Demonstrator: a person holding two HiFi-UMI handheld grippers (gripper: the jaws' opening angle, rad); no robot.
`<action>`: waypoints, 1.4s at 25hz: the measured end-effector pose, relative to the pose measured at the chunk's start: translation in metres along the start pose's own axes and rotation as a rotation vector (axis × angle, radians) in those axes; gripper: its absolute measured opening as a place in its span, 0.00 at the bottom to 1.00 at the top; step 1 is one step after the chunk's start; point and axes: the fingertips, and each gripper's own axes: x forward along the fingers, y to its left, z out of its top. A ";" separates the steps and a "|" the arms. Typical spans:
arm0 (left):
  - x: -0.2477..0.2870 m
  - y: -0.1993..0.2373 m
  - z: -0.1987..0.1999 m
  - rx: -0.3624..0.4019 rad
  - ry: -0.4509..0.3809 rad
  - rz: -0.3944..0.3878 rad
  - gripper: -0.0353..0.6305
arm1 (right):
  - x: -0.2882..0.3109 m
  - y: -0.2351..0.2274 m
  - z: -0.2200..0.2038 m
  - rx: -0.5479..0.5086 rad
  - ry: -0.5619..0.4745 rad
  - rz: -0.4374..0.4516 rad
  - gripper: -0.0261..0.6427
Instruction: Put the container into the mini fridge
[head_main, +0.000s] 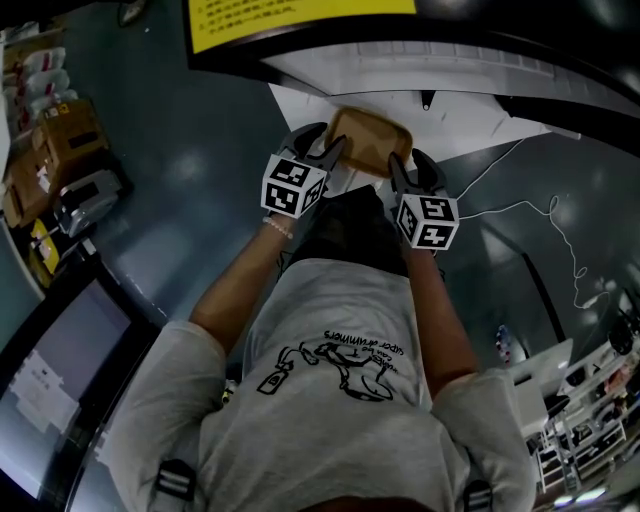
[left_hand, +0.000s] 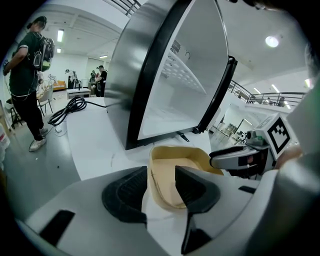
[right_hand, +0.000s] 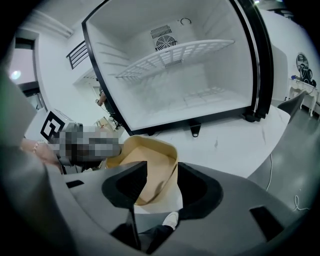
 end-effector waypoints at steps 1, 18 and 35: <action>0.001 0.000 -0.001 -0.004 0.001 0.000 0.32 | 0.001 0.000 -0.002 0.004 0.004 0.001 0.31; 0.004 -0.008 -0.007 -0.046 0.000 0.009 0.31 | 0.007 0.003 -0.009 0.023 0.024 0.035 0.31; -0.022 -0.035 0.008 -0.077 -0.016 0.014 0.31 | -0.024 0.007 0.017 0.008 -0.013 0.051 0.31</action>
